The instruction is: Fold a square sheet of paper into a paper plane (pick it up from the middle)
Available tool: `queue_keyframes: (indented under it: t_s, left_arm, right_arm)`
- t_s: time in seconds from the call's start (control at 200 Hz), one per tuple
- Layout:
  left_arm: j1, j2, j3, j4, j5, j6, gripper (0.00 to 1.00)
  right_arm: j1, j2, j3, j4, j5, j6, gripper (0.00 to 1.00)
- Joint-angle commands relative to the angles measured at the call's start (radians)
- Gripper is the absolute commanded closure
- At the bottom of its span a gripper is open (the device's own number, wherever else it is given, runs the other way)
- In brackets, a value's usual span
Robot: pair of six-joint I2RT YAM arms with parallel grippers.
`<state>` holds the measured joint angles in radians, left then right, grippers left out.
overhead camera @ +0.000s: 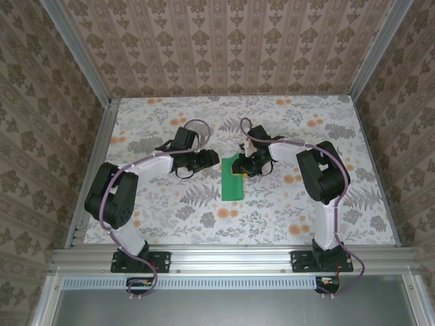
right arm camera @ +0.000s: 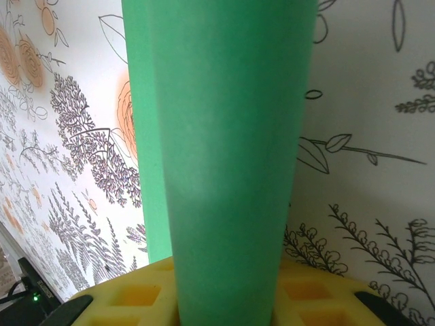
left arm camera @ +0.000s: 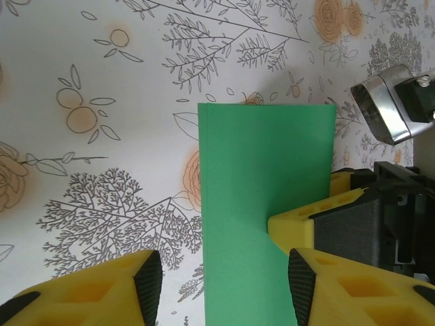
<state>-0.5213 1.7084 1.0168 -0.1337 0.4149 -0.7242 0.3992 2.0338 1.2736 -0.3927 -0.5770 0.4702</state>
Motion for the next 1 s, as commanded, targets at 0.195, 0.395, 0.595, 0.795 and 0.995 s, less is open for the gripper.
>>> queue_keyframes:
  t_s: [0.195,0.395,0.595,0.795,0.995]
  left_arm:
    - [-0.022,-0.025,-0.057,0.051,-0.061,-0.071,0.49]
    - [-0.021,-0.03,-0.075,0.072,-0.102,-0.101,0.51]
    - [-0.013,-0.027,-0.087,0.087,-0.129,-0.134,0.51]
    - [0.0,-0.033,-0.099,0.09,-0.136,-0.147,0.51]
    - [0.002,-0.026,-0.097,0.091,-0.119,-0.143,0.51]
  right_arm:
    - [-0.001,0.023,-0.011,-0.048,0.086,-0.018,0.7]
    - [-0.003,0.016,-0.02,-0.049,0.112,-0.013,0.72]
    - [-0.004,0.024,-0.022,-0.051,0.114,0.009,0.69]
    - [-0.006,0.04,-0.012,-0.072,0.124,-0.003,0.67]
    - [-0.006,0.055,-0.009,-0.088,0.138,-0.034,0.68]
